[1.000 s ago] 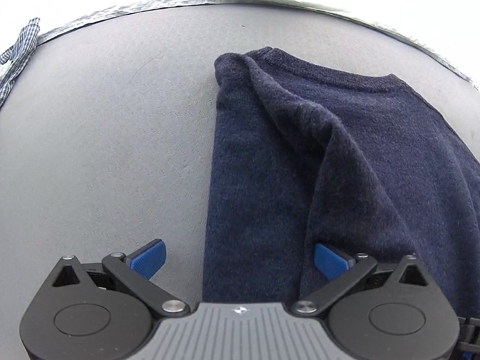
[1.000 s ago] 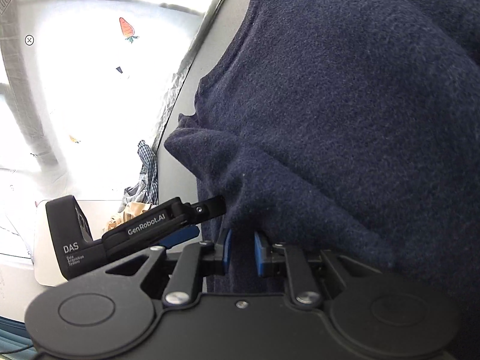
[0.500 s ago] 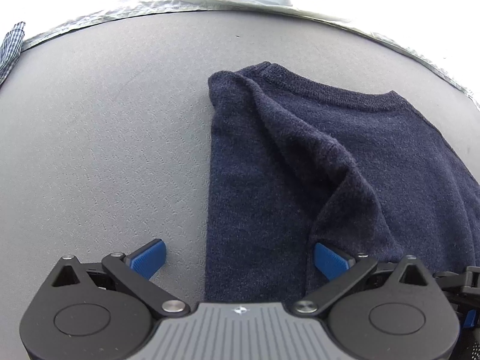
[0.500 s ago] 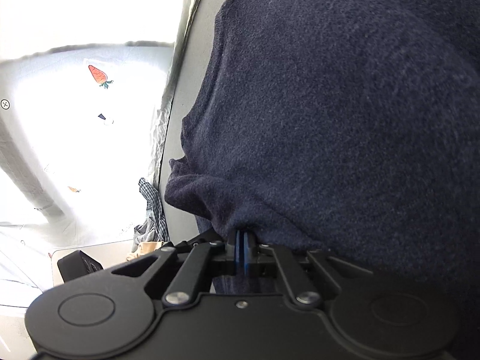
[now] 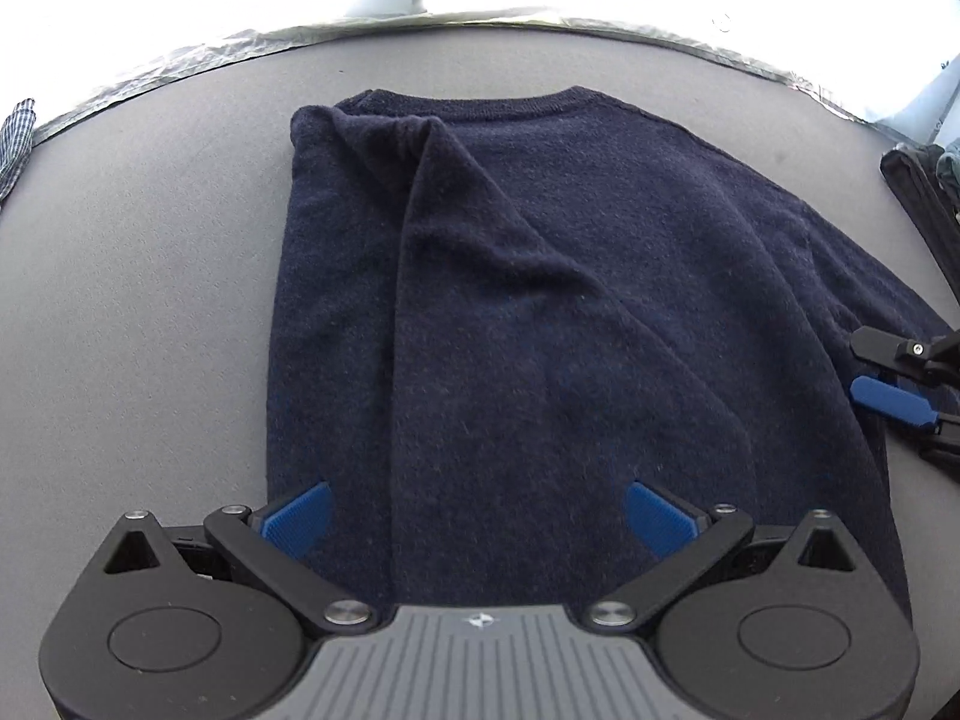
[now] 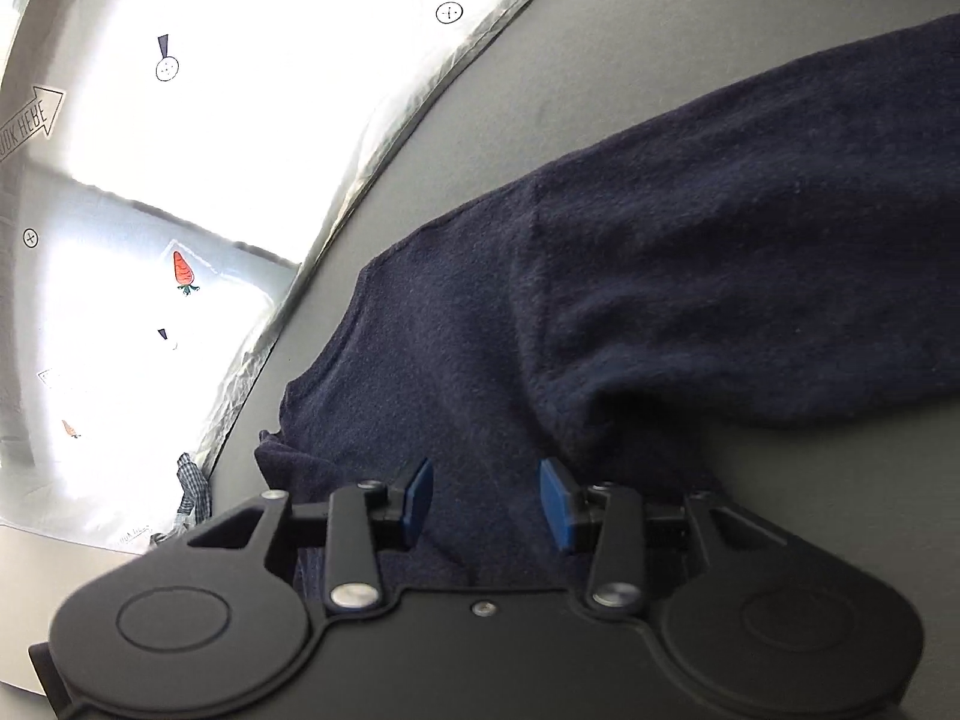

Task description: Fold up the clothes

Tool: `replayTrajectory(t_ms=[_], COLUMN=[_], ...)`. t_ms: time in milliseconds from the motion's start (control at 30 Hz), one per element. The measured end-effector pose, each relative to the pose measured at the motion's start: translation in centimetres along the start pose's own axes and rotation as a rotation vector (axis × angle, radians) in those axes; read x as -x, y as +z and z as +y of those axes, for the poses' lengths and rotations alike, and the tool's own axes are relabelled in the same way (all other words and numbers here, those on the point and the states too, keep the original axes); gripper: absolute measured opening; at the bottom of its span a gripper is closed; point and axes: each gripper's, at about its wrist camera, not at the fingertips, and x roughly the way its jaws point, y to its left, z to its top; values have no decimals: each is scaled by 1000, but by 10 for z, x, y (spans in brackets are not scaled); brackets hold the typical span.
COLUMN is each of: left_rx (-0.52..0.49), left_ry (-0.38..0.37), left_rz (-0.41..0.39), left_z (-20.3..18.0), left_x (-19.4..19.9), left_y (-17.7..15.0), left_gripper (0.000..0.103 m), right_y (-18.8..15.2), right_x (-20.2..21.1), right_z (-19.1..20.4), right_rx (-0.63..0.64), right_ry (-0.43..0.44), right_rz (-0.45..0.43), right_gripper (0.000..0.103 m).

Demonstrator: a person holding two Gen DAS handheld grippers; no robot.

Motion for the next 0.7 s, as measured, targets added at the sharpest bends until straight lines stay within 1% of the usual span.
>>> replayTrajectory(t_ms=[33,67,133,167,200,233,333,367,500,533,600,700], left_rx=[-2,-5,-9,-17,-25,-23,29,35,42,44,54,69], left_ry=[2,5,19,42,68,85,97,97,100,103,110,121], left_rz=[23,46,93,98,77,63,60,50,-6,-23,-48,-62], left_z=[-6,-13,-24,-29,-33,-36,-35,-35,-34,-34,-35,-36], left_x=[-4,-8,-17,-19,-19,-17,-16,-16,-13,-11,-8,-5], left_y=[-9,-19,-36,-42,-46,-48,-51,-53,-64,-67,-73,-77], left_gripper=[103,103,103,103,103,103,103,103,103,103,103,103], right_y=[0,2,3,3,3,3,2,3,15,20,33,57], right_x=[14,37,60,68,76,85,110,112,121,123,124,118], right_z=[-7,-23,-40,-47,-59,-73,-120,-130,-159,-165,-173,-183], right_rx=[29,66,113,119,113,108,79,65,21,10,-6,-13], right_ry=[-38,-90,-191,-240,-297,-331,-385,-398,-439,-455,-507,-541], right_rz=[-31,-67,-109,-120,-127,-129,-137,-141,-185,-203,-231,-258], right_gripper=[53,56,72,74,75,75,75,75,75,77,80,80])
